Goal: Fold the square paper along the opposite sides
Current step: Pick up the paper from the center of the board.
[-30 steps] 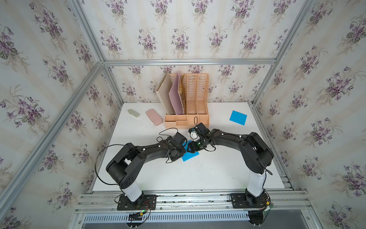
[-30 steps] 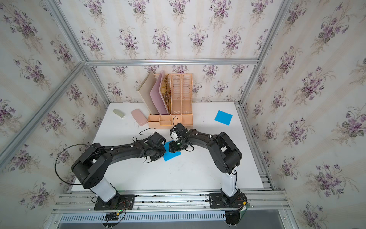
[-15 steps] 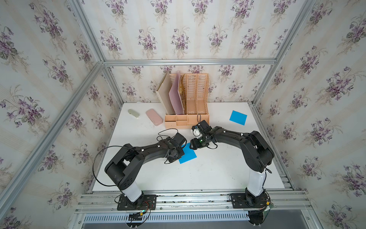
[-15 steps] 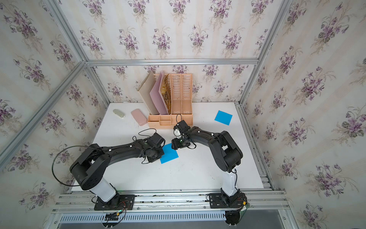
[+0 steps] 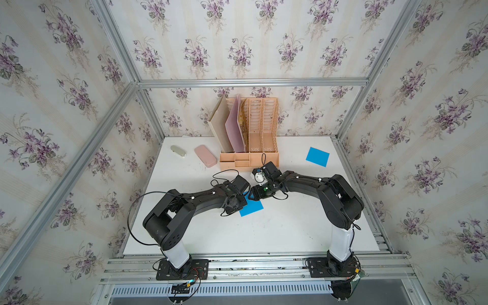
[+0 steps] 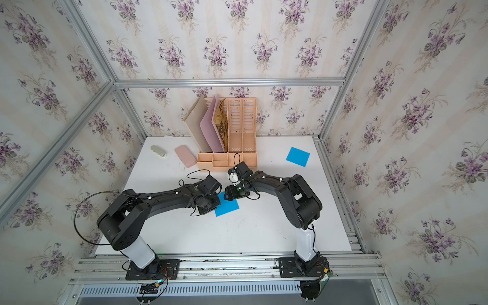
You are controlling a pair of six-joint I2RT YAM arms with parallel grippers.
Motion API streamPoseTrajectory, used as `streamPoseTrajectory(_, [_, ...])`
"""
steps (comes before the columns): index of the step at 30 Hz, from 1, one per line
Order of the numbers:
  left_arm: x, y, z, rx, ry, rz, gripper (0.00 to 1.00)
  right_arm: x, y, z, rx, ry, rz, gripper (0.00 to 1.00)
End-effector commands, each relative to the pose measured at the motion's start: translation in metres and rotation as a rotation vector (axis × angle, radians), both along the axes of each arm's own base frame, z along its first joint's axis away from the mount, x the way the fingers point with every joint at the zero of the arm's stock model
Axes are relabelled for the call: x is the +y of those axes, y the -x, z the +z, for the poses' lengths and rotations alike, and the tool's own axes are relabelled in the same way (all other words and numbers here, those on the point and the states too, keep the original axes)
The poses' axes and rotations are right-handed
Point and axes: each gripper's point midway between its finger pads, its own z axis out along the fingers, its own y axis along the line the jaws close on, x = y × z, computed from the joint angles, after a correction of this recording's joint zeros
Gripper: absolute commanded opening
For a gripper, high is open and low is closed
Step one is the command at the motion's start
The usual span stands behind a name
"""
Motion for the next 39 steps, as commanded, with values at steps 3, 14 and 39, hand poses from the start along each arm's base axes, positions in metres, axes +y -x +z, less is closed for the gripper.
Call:
streamPoseTrajectory(3, [0.013, 0.014, -0.013, 0.063, -0.064, -0.014, 0.00, -0.013, 0.016, -0.015, 0.074, 0.061, -0.010, 0.68])
streamPoseTrajectory(14, [0.015, 0.014, -0.016, 0.064, -0.081, -0.022, 0.00, -0.013, 0.022, -0.017, 0.098, 0.054, 0.000, 0.69])
streamPoseTrajectory(39, [0.012, 0.008, -0.017, 0.057, -0.098, -0.050, 0.00, -0.003, 0.026, -0.018, 0.128, 0.010, 0.027, 0.62])
